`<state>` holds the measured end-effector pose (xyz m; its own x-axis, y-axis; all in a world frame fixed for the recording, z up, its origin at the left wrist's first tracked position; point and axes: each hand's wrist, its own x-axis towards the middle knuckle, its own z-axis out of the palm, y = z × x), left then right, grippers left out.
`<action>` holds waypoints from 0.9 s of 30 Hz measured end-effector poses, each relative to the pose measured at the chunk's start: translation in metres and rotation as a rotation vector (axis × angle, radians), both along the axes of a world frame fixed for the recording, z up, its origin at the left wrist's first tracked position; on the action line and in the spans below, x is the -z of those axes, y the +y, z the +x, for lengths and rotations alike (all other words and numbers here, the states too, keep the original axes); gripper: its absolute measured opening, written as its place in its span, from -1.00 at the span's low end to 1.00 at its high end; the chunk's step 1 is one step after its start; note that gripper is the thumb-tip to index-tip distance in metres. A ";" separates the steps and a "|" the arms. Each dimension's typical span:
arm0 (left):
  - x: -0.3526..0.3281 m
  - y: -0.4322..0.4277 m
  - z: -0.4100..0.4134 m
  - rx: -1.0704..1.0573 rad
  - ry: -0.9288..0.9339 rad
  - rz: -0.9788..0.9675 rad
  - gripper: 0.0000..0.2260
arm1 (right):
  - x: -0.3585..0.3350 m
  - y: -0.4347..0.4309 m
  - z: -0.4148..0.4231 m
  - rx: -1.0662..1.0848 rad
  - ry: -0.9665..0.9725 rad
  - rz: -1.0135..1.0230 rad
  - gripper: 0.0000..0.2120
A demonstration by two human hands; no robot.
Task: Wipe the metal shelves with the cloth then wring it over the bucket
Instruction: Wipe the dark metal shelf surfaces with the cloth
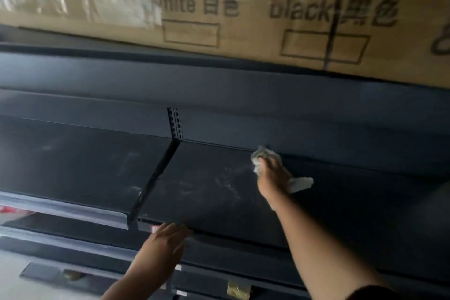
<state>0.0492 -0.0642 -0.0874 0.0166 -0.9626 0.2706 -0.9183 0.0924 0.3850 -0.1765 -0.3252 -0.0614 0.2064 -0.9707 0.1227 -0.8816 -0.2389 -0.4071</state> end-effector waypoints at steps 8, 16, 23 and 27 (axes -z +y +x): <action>-0.002 0.015 0.073 0.099 -0.137 -0.100 -0.69 | -0.011 0.097 0.163 -0.406 -0.274 0.224 -0.58; -0.005 0.018 0.143 0.061 -0.208 -0.149 -0.72 | -0.033 0.082 -0.001 0.307 -0.353 -0.111 -0.56; 0.004 0.018 0.143 0.057 -0.148 -0.200 -0.70 | 0.011 0.134 -0.083 0.524 0.044 -0.076 -0.54; 0.006 0.021 0.145 0.033 -0.063 -0.188 -0.70 | 0.021 0.115 0.011 0.338 0.008 -0.118 -0.55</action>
<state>0.1940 -0.0436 -0.0933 -0.0372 -0.8949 0.4447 -0.9352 0.1880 0.3000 -0.1659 -0.2099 -0.0827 -0.1231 -0.9635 0.2377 -0.9217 0.0222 -0.3873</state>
